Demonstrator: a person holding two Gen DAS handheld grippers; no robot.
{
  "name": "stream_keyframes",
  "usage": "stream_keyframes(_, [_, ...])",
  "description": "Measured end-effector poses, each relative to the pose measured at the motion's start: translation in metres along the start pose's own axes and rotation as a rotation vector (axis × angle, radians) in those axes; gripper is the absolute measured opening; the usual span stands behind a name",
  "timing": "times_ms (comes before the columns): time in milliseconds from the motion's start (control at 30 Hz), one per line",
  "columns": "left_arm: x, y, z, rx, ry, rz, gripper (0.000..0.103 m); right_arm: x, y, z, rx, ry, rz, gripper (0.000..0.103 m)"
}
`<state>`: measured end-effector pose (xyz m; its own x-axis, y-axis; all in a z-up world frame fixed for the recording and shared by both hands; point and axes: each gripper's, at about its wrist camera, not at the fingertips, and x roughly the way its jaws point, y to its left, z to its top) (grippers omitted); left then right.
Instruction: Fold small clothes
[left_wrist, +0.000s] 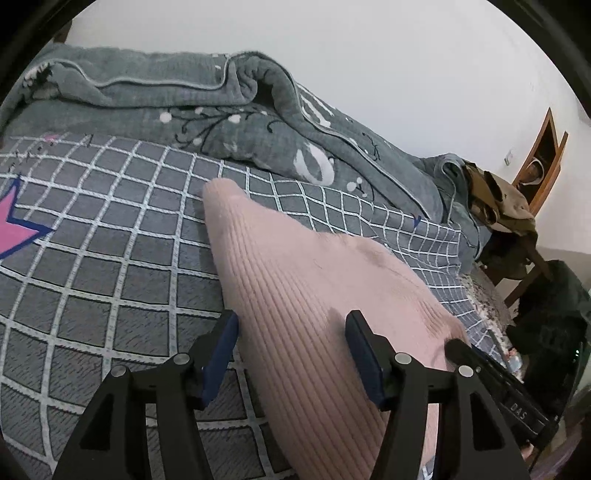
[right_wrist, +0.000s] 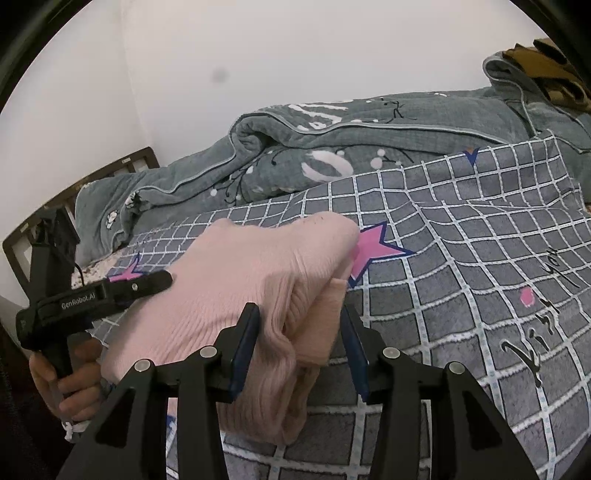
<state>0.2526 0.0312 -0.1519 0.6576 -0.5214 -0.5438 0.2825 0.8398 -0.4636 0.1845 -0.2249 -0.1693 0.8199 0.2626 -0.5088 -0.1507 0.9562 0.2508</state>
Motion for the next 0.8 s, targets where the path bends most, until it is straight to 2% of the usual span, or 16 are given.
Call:
stream_keyframes(67, [0.004,0.002,0.002,-0.012,0.011,-0.003,0.06,0.007,-0.003,0.004,0.03,0.011,0.009,0.05])
stream_keyframes(200, [0.012,0.007,0.003,-0.039,0.042,-0.014,0.063,0.032,-0.01,0.006,0.069,0.091,0.017,0.052])
stream_keyframes(267, [0.016,0.009,0.003,-0.044,0.053,-0.021,0.064,0.039,-0.014,0.008,0.085,0.126,0.025,0.057])
stream_keyframes(367, [0.02,0.012,0.003,-0.057,0.06,-0.03,0.066,0.051,-0.025,0.011,0.143,0.183,0.062,0.065])
stream_keyframes(433, [0.022,0.014,0.002,-0.064,0.065,-0.032,0.067,0.059,-0.033,0.007,0.207,0.214,0.112,0.066])
stream_keyframes(633, [0.022,0.016,0.001,-0.087,0.06,-0.037,0.067,0.056,-0.027,0.002,0.205,0.168,0.118,0.067])
stream_keyframes(800, [0.023,0.016,0.0,-0.082,0.046,-0.035,0.067,0.058,-0.03,0.003,0.217,0.179,0.146,0.067])
